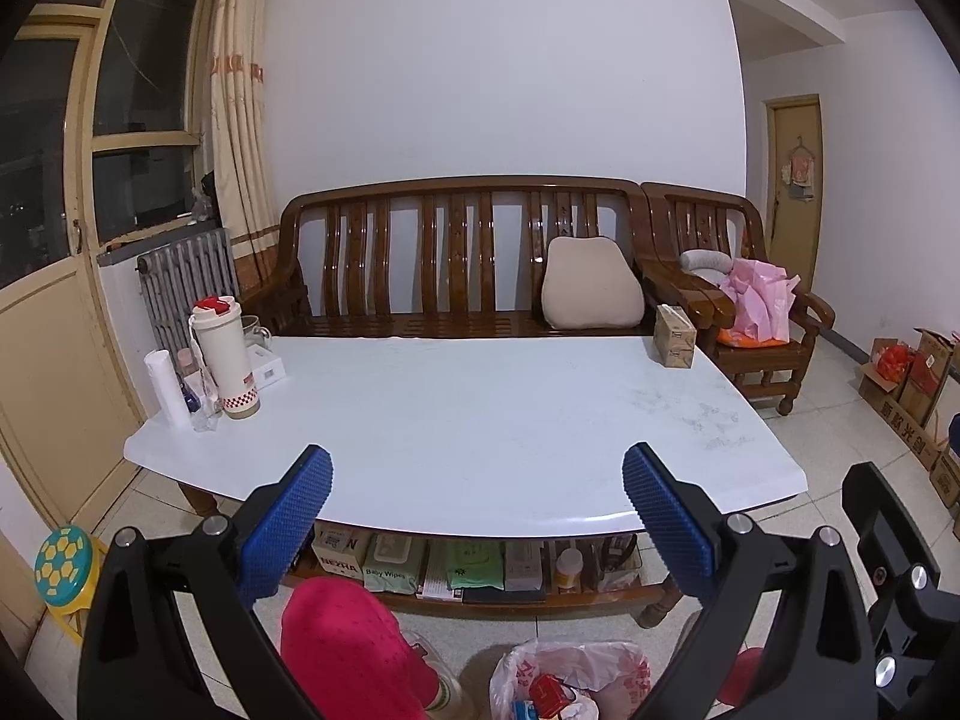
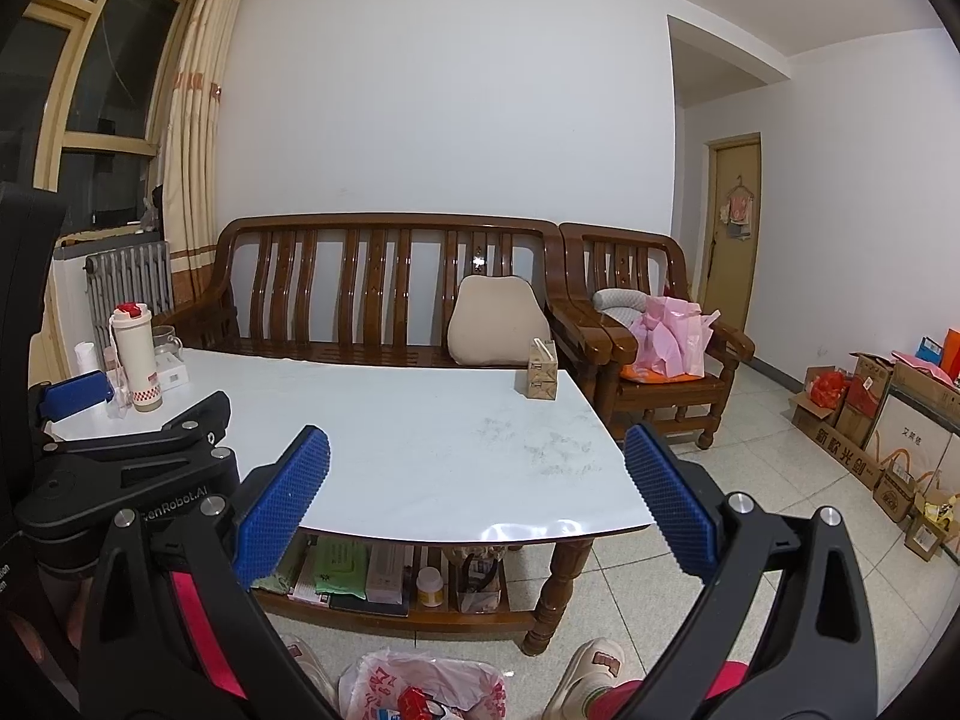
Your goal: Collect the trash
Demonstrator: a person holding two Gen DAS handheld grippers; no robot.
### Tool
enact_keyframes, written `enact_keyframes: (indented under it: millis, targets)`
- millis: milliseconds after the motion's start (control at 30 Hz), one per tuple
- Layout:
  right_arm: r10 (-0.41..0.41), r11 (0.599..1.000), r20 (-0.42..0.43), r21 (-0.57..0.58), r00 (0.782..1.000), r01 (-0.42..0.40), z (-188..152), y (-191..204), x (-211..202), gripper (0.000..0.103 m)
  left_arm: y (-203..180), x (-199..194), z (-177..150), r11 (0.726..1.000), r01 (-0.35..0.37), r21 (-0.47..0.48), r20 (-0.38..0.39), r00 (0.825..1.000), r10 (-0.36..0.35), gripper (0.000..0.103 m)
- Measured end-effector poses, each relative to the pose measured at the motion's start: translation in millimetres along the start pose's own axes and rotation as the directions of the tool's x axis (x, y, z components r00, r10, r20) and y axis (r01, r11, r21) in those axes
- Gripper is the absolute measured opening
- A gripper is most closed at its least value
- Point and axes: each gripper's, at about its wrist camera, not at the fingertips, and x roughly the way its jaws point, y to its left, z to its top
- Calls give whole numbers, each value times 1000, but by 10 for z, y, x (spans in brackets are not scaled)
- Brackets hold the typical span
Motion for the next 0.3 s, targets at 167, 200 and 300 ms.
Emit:
enact_keyframes:
  millis: [167, 200, 300]
  targets:
    - [3, 1000, -5, -3, 1000, -3, -9, 0, 19, 96, 16, 43, 9, 1000, 0, -7, -29, 1000, -1, 95]
    - [5, 1000, -5, -3, 1000, -5, -10, 1, 19, 96, 21, 42, 10, 1000, -3, -8, -26, 1000, 3, 95]
    - [10, 1000, -9, -5, 1000, -10, 3, 7, 43, 96, 36, 53, 19, 1000, -6, -11, -28, 1000, 5, 95]
